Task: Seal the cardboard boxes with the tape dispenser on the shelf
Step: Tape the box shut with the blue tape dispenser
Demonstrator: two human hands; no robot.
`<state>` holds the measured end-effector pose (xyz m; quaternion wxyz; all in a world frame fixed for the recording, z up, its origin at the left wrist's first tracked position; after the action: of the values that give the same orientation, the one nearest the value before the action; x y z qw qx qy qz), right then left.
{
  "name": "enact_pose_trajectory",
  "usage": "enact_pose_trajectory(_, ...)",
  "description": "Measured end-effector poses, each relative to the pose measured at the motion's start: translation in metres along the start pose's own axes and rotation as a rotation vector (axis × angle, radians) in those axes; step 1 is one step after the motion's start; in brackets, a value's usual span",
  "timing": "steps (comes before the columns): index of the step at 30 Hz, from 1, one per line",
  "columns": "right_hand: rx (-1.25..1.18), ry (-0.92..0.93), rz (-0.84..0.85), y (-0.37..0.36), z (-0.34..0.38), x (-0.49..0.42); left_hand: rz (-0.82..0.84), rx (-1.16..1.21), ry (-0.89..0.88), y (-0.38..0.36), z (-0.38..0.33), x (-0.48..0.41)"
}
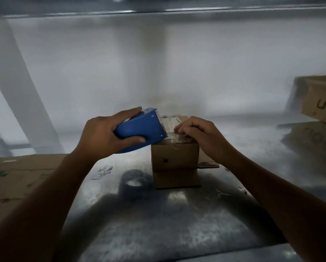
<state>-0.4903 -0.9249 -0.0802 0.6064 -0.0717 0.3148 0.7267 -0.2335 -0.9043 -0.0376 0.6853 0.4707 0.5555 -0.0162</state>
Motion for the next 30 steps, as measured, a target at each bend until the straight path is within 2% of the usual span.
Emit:
enact_pose_trajectory(5,0.059,-0.001,-0.028,-0.007,0.002,-0.004,0.003,-0.022,-0.047,0.000,-0.006,-0.001)
enact_pose_trajectory(12,-0.095,-0.045,-0.018,-0.004,0.018,-0.005,-0.075,-0.108,-0.184,0.004,-0.025,-0.006)
enact_pose_trajectory(21,-0.137,0.012,0.098,-0.018,0.027,-0.009,-0.081,-0.083,-0.202,0.001,-0.024,-0.003)
enact_pose_trajectory(30,-0.198,0.003,0.092,-0.018,0.025,-0.009,-0.118,-0.045,-0.244,0.000,-0.030,-0.004)
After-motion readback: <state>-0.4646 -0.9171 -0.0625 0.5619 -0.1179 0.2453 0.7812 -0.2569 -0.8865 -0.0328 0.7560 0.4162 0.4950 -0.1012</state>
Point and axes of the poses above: each hand's wrist, its own x-axis away from the middle knuckle, its own y-axis out of the back of the hand, z = x × y, the point moved 7 cm from there along -x, towards the middle knuckle, and after that the axes turned 2 degrees about -y, right-handed, at the moved point
